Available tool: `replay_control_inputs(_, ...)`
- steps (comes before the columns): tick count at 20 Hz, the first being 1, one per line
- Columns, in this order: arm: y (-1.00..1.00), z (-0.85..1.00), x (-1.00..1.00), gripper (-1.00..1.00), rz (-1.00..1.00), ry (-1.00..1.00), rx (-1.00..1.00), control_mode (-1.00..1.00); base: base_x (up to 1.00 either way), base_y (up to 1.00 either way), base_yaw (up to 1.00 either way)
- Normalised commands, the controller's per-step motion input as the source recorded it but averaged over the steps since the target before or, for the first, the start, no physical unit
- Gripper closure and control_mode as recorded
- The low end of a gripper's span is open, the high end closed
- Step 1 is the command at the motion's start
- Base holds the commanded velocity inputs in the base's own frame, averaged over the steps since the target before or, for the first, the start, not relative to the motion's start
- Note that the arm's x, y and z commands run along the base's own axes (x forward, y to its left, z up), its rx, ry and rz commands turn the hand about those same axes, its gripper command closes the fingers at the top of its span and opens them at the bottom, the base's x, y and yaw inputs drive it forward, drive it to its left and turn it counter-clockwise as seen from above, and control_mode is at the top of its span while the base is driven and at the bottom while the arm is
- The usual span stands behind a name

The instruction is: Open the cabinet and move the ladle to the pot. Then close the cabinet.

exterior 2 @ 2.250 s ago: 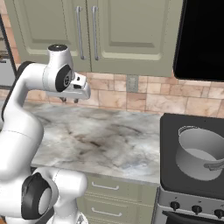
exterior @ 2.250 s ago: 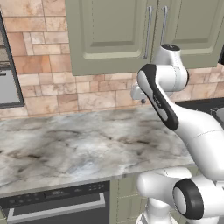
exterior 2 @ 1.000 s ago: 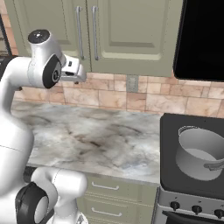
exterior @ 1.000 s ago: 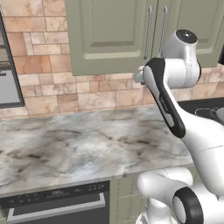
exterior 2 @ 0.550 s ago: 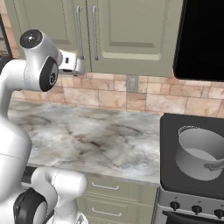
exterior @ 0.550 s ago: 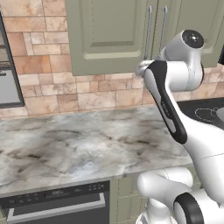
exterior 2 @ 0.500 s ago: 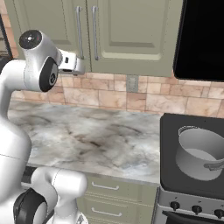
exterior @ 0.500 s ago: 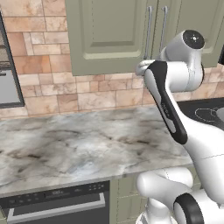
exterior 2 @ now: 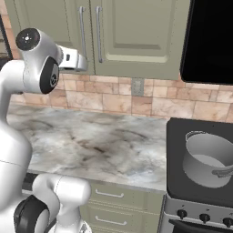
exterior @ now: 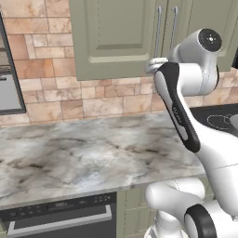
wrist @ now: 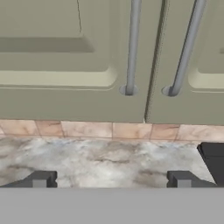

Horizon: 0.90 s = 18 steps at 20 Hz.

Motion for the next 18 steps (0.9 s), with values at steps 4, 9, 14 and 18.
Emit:
replay_control_inputs(4, -0.02, 0.27, 0.09, -1.00, 0.00, 0.00, 0.00, -1.00, 0.00, 0.00, 0.00)
replay_control_inputs(9, 0.00, 0.21, 0.21, -1.00, 0.00, 0.00, 0.00, -1.00, 0.00, 0.00, 0.00)
replay_control_inputs(14, 0.00, 0.03, 0.31, -1.00, 0.00, 0.00, 0.00, -1.00, 0.00, 0.00, 0.00)
replay_control_inputs(18, 0.00, 0.00, 0.41, -1.00, 0.00, 0.00, 0.00, -1.00, 0.00, 0.00, 0.00)
